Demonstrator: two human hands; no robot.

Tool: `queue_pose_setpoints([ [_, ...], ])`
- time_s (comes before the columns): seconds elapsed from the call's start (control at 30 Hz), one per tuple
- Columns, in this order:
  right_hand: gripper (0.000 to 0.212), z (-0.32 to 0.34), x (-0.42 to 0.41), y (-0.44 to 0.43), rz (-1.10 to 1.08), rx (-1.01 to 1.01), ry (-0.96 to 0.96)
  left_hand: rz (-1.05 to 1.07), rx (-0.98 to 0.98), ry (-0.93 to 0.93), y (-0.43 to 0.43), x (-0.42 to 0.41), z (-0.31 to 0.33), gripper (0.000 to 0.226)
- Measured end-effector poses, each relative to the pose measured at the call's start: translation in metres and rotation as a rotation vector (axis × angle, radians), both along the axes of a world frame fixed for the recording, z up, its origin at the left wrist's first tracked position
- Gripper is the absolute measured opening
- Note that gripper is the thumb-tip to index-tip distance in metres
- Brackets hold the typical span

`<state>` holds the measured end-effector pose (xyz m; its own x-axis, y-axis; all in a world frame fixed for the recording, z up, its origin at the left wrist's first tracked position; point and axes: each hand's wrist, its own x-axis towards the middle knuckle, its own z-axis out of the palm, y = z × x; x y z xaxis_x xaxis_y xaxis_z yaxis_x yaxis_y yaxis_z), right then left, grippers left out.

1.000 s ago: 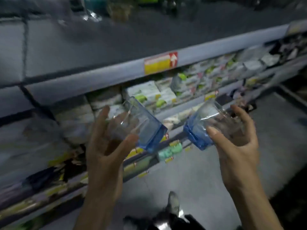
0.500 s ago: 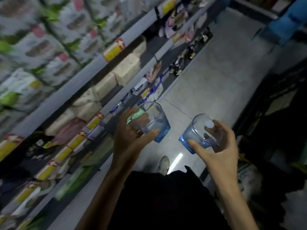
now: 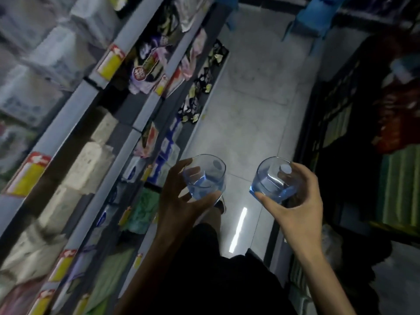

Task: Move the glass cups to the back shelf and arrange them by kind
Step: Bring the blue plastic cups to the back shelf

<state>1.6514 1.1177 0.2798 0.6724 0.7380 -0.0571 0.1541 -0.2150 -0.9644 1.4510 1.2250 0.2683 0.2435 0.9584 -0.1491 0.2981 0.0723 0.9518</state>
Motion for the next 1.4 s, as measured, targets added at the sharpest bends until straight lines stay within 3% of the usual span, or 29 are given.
queue_pose_setpoints([
  [0.1, 0.081, -0.003, 0.041, 0.044, -0.026, 0.026, -0.007, -0.047, -0.026, -0.015, 0.055, 0.049, -0.009, 0.085],
  [0.27, 0.082, 0.008, 0.109, 0.121, -0.042, 0.016, -0.04, -0.175, 0.082, -0.002, 0.145, 0.137, 0.006, 0.068],
  [0.67, 0.093, 0.058, 0.304, 0.324, -0.09, 0.097, -0.047, -0.185, 0.121, -0.126, 0.37, 0.326, 0.046, 0.075],
  [0.83, 0.083, 0.079, 0.396, 0.431, -0.054, 0.165, -0.077, -0.067, 0.142, -0.197, 0.453, 0.407, 0.074, 0.081],
  [1.07, 0.082, 0.132, 0.508, 0.588, 0.164, 0.273, -0.07, 0.121, 0.243, -0.209, 0.558, 0.506, 0.134, 0.068],
  [1.2, 0.077, 0.163, 0.539, 0.675, 0.306, 0.347, -0.089, 0.242, 0.292, -0.22, 0.617, 0.53, 0.165, 0.078],
  [1.4, 0.073, 0.196, 0.554, 0.804, 0.503, 0.429, -0.077, 0.403, 0.412, -0.181, 0.712, 0.539, 0.212, 0.075],
])
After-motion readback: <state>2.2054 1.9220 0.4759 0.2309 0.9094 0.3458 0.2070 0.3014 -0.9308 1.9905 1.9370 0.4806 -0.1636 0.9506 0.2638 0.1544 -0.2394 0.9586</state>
